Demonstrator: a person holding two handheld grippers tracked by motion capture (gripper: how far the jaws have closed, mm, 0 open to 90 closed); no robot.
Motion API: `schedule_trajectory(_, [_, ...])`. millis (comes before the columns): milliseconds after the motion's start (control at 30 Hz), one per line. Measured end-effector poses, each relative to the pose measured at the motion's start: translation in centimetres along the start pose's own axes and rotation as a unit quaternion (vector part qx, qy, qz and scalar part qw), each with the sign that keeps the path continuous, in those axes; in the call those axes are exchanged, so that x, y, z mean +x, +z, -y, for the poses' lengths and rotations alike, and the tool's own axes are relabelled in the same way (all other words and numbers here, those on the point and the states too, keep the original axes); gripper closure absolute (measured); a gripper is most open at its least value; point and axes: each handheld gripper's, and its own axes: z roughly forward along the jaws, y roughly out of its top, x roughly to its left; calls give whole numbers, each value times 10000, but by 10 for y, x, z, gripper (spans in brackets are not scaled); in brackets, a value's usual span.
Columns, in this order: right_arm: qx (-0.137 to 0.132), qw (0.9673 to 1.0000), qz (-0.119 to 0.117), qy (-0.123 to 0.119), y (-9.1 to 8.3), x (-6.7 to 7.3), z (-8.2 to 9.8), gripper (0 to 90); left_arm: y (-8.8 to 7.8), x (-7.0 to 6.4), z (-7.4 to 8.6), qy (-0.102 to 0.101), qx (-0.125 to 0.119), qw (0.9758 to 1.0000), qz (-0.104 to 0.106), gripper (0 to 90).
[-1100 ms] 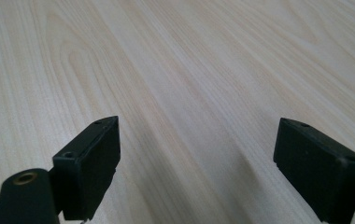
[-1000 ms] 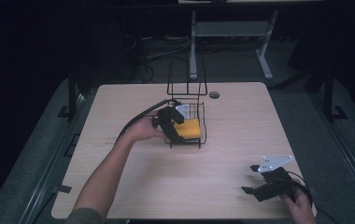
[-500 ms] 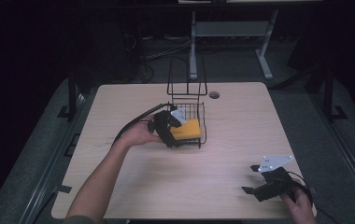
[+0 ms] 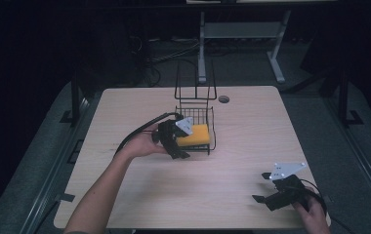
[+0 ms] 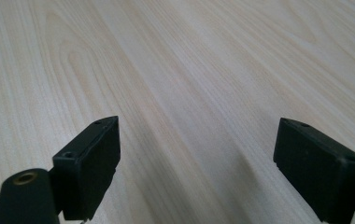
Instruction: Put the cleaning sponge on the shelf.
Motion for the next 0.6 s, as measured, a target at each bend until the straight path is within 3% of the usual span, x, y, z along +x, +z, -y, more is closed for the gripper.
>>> schedule_trajectory(233, [9,10000,-8,-7,1,0,0,145,1,-10,7,-34,53,10000,42,195])
schedule_trajectory(467, [31,10000,-33,-29,2,1,-1,145,-2,-20,13,-37,-88,10000,1,199])
schedule_trajectory(600, [51,10000,-45,-41,3,1,-1,144,-3,-24,12,6,-3,10000,32,198])
